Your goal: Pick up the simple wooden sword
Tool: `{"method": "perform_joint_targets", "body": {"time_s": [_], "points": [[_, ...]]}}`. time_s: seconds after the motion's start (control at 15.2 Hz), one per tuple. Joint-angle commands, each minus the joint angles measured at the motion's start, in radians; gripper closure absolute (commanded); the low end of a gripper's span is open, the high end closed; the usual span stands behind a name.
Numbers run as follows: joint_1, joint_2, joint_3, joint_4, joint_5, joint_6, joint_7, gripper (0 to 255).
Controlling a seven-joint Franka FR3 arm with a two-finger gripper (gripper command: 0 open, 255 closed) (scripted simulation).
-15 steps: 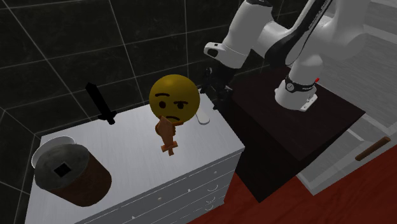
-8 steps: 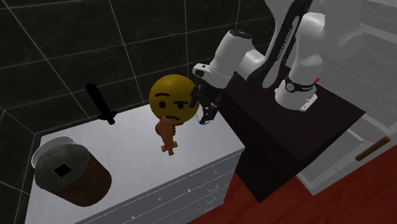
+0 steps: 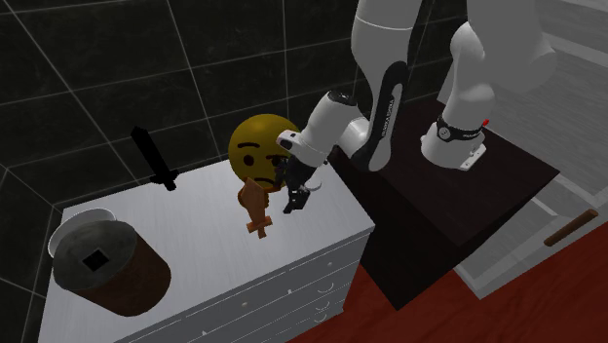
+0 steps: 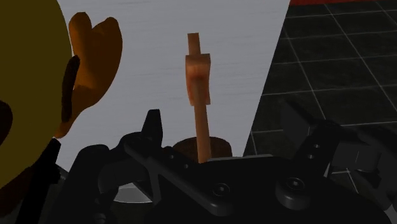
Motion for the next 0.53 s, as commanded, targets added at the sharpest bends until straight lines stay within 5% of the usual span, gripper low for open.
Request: {"method": "perform_joint_targets", "body": {"time_s": [0.0,0.46], "points": [[-0.022,0.092,0.011,0.077,-0.006,0.034,0.009,0],[-0.040,0.285,0.021,0.240,-0.002,0.093,0.019,0]]}}
